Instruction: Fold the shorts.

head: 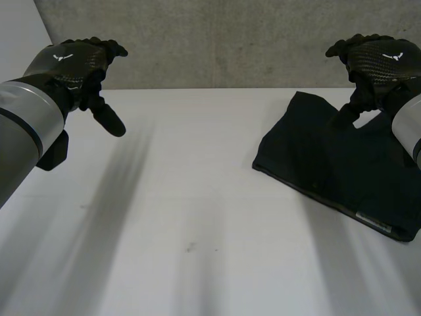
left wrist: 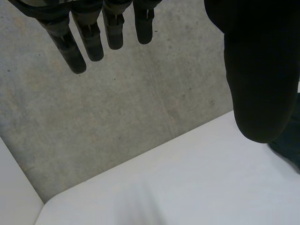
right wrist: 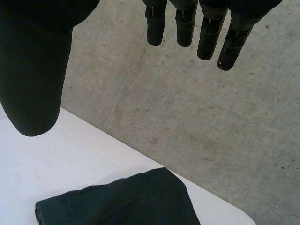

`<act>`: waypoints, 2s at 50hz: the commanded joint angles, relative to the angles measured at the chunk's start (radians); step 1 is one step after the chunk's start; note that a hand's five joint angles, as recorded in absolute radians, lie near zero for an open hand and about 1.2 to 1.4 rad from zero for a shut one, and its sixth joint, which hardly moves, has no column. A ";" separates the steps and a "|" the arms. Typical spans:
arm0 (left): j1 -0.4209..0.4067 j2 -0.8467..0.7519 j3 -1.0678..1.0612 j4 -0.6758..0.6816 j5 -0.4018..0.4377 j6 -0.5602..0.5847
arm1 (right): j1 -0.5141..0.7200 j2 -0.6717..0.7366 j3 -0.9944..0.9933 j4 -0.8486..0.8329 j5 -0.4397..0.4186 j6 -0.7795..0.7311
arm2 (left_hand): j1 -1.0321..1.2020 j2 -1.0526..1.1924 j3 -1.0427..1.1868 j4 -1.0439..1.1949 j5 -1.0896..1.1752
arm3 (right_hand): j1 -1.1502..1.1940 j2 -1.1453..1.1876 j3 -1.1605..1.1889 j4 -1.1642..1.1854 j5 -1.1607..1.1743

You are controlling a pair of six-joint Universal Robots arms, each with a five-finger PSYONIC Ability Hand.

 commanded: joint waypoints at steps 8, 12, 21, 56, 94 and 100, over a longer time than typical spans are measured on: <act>-0.002 -0.011 -0.011 0.020 0.000 0.000 | -0.018 0.126 -0.023 0.096 -0.075 -0.111 | -0.009 -0.025 -0.037 -0.031 -0.046 | -0.018 -0.043 -0.027 -0.060 -0.050; -0.002 -0.011 -0.014 0.023 0.001 0.000 | -0.023 0.146 -0.003 0.161 -0.079 -0.189 | -0.009 -0.025 -0.037 -0.031 -0.046 | -0.018 -0.043 -0.027 -0.060 -0.050; -0.005 -0.030 -0.042 0.069 0.001 0.002 | -0.256 0.160 0.140 0.188 -0.106 -0.287 | -0.008 -0.024 -0.036 -0.030 -0.045 | 0.036 0.012 0.028 -0.005 0.004; -0.005 -0.081 -0.040 0.076 0.001 0.000 | -0.445 0.375 0.359 -0.244 -0.173 -0.356 | -0.008 -0.024 -0.036 -0.030 -0.045 | 1.204 1.179 1.195 1.162 1.172; 0.109 -0.018 0.020 0.083 0.005 -0.003 | 0.346 0.455 -0.204 -0.057 0.189 -0.229 | -0.009 -0.025 -0.037 -0.031 -0.046 | 0.175 0.150 0.166 0.133 0.143; 0.101 -0.021 0.008 0.083 0.006 -0.008 | 0.269 0.505 -0.205 -0.062 0.135 -0.094 | -0.009 -0.025 -0.037 -0.031 -0.046 | 0.098 0.073 0.089 0.056 0.066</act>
